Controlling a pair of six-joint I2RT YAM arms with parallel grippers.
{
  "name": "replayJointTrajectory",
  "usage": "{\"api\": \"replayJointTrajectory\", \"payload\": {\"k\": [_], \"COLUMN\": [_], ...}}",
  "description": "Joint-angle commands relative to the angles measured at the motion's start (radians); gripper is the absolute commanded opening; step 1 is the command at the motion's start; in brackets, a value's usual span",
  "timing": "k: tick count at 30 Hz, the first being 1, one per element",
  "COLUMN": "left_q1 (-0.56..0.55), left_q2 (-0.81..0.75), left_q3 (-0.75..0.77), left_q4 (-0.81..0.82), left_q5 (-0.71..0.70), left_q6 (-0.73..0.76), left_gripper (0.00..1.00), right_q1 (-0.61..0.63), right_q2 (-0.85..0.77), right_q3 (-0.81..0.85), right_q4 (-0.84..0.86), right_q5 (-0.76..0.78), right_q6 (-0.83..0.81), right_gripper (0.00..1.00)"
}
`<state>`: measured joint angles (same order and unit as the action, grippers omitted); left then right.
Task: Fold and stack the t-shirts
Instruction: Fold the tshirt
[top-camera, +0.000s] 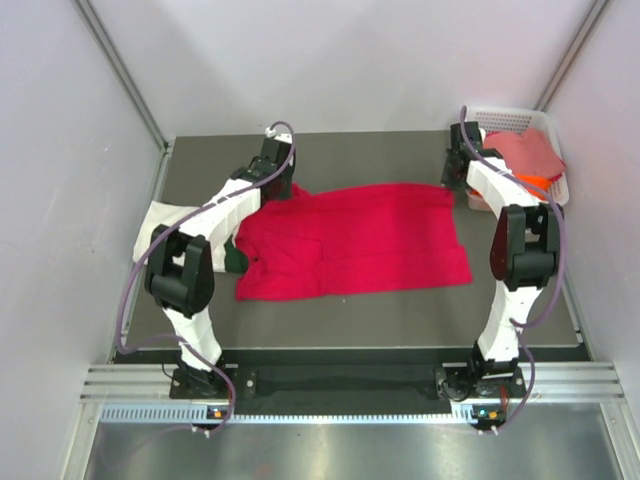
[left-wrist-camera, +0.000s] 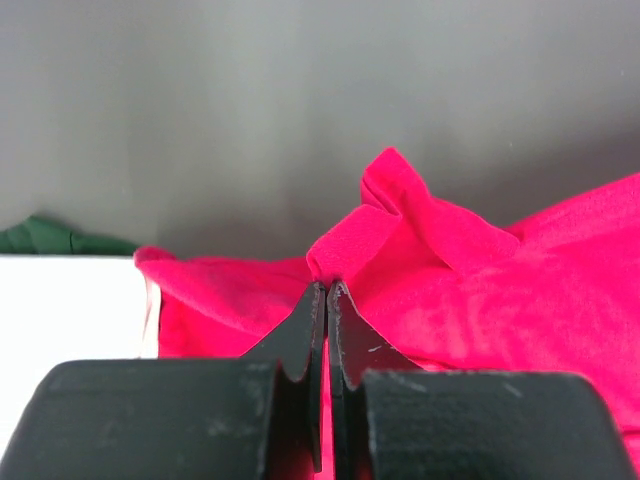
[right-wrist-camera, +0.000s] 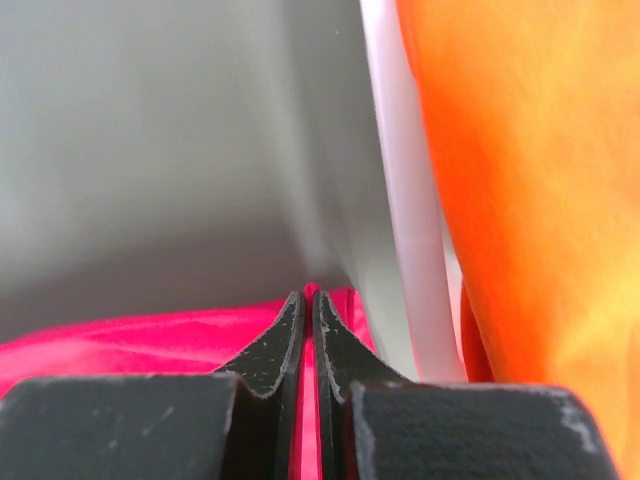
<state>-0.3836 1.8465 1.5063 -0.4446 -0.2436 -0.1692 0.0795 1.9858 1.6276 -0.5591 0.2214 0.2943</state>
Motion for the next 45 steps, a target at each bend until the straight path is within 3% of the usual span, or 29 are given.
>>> {"api": "replayJointTrajectory", "payload": {"k": [1,17,35,45], "left_q1": [-0.027,-0.123,-0.176,-0.257], "left_q2": [-0.093,-0.150,-0.343,-0.389], "left_q3": [-0.038,-0.135,-0.371,-0.406], "left_q4": [0.033,-0.048,-0.016,-0.051], "left_q5": [-0.045,-0.201,-0.209,-0.243], "left_q6": [-0.015,-0.102,-0.187,-0.239], "left_gripper": [0.00,0.00,0.00,0.00], "right_q1": [-0.011,-0.021,-0.029,-0.038], "right_q2": [-0.094,-0.217,-0.360,-0.398], "right_q3": [-0.044,-0.198,-0.431,-0.483], "right_q4": [0.037,0.090,0.202,0.212], "right_q5": [0.018,0.053,0.064,0.079], "right_q6": [0.016,0.029,0.083,0.095], "right_gripper": [0.00,0.00,0.00,0.00]}}
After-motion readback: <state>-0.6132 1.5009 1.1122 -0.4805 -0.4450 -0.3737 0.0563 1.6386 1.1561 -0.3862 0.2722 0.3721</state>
